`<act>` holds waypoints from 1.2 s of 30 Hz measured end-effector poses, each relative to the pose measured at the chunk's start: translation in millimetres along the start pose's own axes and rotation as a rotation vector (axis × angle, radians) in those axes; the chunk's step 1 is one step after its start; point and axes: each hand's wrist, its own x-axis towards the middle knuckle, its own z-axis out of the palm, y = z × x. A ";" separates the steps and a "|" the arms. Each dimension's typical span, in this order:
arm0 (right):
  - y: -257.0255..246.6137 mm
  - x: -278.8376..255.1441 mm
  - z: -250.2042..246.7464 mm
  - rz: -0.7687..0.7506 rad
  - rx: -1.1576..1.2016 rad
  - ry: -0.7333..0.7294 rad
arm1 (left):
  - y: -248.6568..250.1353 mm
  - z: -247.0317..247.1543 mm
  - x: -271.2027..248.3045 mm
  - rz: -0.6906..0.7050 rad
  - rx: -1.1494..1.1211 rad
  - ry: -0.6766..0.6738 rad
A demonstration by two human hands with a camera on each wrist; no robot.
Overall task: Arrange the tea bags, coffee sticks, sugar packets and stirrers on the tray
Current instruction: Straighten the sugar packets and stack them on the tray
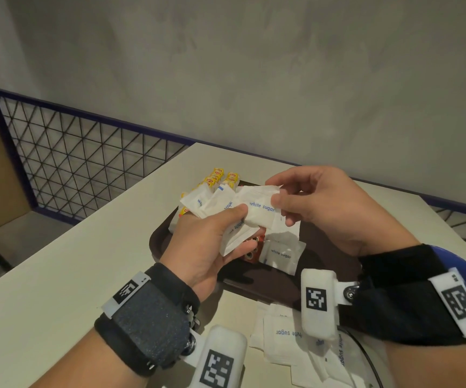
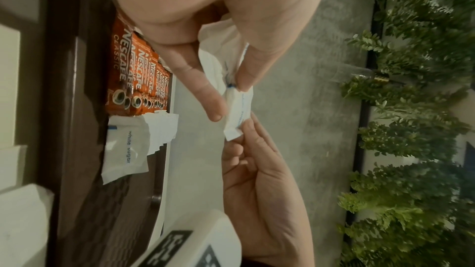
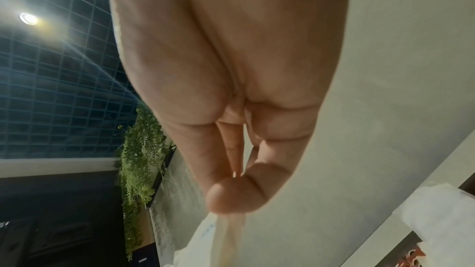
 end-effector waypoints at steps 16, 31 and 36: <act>2.9 2.0 -1.6 0.039 -0.077 0.043 | -2.6 -2.3 1.7 0.021 0.052 0.007; 18.7 93.3 -85.5 0.347 -0.526 0.177 | -0.3 4.5 -1.3 -0.138 -0.247 0.037; 72.0 117.4 -97.5 0.515 -0.751 0.040 | 0.5 5.7 -3.0 -0.122 -0.236 0.020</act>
